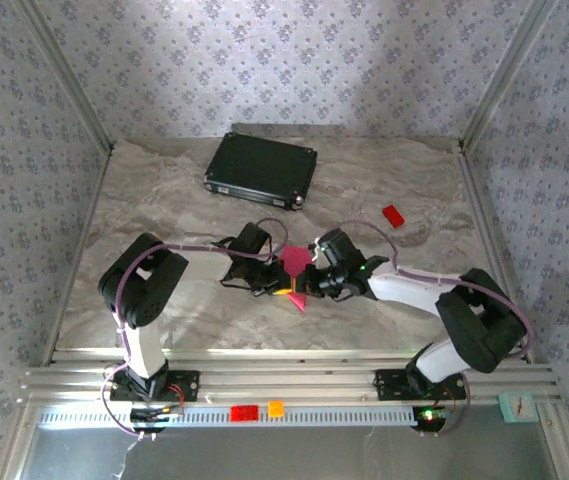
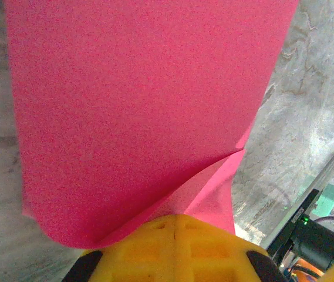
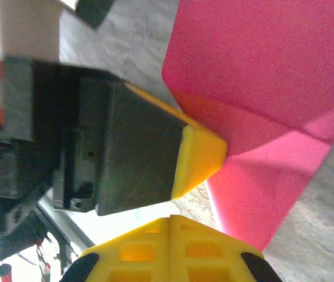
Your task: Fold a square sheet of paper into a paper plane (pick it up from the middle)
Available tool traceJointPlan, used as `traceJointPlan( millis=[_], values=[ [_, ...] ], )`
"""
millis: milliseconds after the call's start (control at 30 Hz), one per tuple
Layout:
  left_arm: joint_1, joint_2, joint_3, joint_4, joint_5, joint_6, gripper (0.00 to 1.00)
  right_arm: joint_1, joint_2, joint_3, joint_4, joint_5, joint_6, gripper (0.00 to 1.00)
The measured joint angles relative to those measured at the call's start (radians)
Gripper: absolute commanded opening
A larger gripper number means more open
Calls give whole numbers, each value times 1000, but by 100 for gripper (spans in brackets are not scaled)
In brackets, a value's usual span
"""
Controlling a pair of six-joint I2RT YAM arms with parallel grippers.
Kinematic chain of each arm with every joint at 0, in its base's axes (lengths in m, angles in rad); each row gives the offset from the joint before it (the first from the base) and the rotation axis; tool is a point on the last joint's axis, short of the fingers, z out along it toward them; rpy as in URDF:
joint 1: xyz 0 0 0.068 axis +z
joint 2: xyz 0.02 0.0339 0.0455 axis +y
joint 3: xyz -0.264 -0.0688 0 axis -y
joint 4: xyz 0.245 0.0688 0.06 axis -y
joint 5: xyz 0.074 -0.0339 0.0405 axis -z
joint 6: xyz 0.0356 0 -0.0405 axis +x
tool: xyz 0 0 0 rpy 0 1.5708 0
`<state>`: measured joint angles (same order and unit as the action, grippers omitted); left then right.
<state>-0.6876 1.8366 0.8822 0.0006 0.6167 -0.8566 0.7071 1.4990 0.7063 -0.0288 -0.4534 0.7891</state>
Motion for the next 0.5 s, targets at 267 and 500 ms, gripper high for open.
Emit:
traceJointPlan(
  millis=[267,500],
  values=[
    [0,0,0,0,0,0,4,43,122,48,-19,5,13,2],
    [0,0,0,0,1,0,4,44,133,5,-15,11,26,2]
  ],
)
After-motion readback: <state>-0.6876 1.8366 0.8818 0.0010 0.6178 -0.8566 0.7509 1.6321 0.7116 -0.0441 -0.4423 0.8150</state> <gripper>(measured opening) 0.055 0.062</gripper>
